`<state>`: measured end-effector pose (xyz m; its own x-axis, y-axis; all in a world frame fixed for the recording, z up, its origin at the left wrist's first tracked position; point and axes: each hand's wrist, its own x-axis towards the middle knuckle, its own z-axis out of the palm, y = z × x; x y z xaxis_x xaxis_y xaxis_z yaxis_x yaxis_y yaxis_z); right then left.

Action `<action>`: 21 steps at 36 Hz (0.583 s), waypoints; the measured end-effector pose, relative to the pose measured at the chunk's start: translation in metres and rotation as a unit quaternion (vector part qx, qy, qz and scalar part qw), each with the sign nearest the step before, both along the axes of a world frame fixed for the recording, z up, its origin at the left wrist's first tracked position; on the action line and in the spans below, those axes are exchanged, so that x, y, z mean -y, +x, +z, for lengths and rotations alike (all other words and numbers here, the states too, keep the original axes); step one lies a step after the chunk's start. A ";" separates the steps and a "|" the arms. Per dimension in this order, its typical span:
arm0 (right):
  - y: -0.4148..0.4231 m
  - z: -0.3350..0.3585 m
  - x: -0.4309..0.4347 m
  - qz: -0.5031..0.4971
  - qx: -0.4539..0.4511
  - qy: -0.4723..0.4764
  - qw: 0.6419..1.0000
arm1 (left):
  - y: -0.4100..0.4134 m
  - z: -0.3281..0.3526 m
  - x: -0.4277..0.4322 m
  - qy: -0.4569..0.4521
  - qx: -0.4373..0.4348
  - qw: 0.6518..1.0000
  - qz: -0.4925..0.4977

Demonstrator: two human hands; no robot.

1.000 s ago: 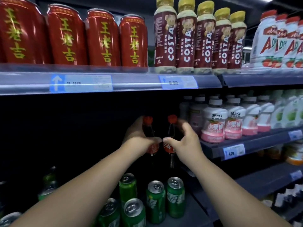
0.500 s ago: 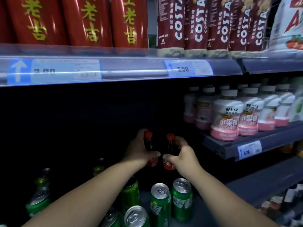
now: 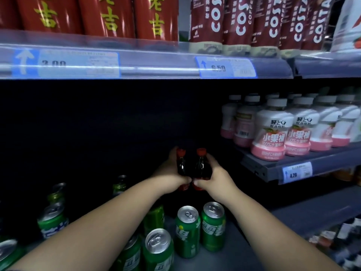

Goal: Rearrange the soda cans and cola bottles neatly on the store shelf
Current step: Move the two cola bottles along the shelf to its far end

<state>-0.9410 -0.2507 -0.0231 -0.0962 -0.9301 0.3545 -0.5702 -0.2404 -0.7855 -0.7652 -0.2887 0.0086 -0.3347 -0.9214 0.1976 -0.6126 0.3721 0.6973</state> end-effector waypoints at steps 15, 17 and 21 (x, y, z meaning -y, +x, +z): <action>0.040 0.020 -0.069 0.038 -0.049 -0.129 0.990 | 0.077 0.000 -0.092 -0.116 0.026 0.990 0.070; 0.062 0.022 -0.077 0.078 -0.055 -0.121 0.988 | 0.097 -0.004 -0.107 -0.115 0.049 0.988 0.089; 0.113 0.021 -0.090 0.165 -0.058 -0.085 0.981 | 0.144 -0.010 -0.141 -0.131 0.097 0.980 0.116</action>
<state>-0.8282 -0.1611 -0.0021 0.2493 -0.8300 0.4989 -0.5223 -0.5491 -0.6525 -0.6211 -0.1474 -0.0011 -0.1762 -0.9030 0.3917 -0.8134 0.3577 0.4587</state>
